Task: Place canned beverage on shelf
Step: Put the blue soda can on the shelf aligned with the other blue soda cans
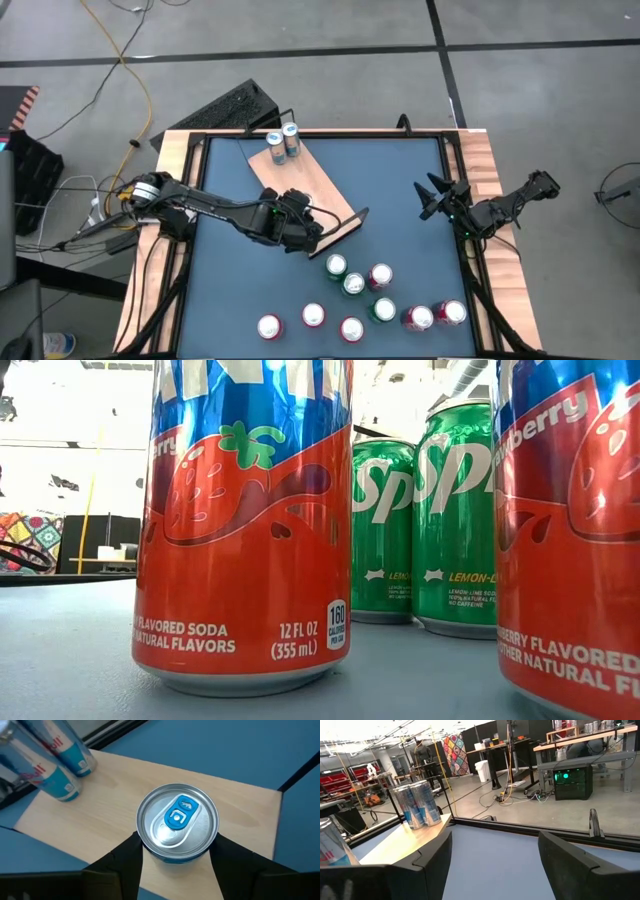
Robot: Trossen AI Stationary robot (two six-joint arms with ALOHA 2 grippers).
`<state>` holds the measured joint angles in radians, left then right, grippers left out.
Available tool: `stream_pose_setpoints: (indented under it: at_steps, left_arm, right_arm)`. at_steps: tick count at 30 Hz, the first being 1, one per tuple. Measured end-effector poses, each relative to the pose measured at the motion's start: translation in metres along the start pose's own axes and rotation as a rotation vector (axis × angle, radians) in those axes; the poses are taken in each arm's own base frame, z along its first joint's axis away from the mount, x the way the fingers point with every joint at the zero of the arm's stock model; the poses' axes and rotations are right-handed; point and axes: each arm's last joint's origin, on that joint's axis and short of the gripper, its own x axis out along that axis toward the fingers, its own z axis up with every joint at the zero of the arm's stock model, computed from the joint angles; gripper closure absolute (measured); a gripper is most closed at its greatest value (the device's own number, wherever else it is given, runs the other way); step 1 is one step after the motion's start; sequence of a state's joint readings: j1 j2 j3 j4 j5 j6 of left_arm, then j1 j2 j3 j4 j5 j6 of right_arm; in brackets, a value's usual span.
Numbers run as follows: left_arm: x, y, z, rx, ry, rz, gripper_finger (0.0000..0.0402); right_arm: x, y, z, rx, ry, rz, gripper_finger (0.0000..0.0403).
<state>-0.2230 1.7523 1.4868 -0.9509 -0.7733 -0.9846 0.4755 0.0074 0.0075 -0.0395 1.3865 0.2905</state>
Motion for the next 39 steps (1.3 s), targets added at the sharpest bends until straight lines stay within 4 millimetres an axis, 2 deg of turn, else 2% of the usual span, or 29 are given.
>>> stream_pose_setpoints:
  at_steps: [10, 15, 20, 25, 28, 32, 39]
  left_arm:
    - [-0.014, 0.003, 0.0, 0.119, 0.003, -0.04, 0.0218]
    - [-0.028, 0.015, 0.012, 0.171, -0.035, -0.064, 0.0222]
    - [-0.03, 0.03, 0.025, 0.215, -0.048, -0.085, 0.0239]
    - [-0.025, 0.053, 0.034, 0.166, -0.074, -0.274, 0.0246]
    - [-0.021, 0.074, 0.03, 0.099, -0.129, -0.291, 0.0256]
    - [-0.011, 0.096, 0.014, 0.034, -0.16, -0.315, 0.026]
    - [-0.01, 0.111, -0.004, 0.033, -0.324, -0.408, 0.028]
  right_arm:
    - [0.0, 0.0, 0.0, -0.001, 0.0, 0.0, 0.0121]
    - [0.0, 0.0, 0.0, -0.007, 0.0, 0.0, 0.0121]
    - [0.0, 0.0, 0.0, -0.011, 0.0, 0.0, 0.0121]
    - [0.0, 0.0, 0.0, -0.012, 0.0, 0.0, 0.0121]
    - [0.0, 0.0, 0.0, -0.012, 0.0, 0.0, 0.0121]
    - [0.0, 0.0, 0.0, -0.014, 0.0, -0.001, 0.0121]
    - [0.0, 0.0, 0.0, -0.012, -0.002, -0.006, 0.0121]
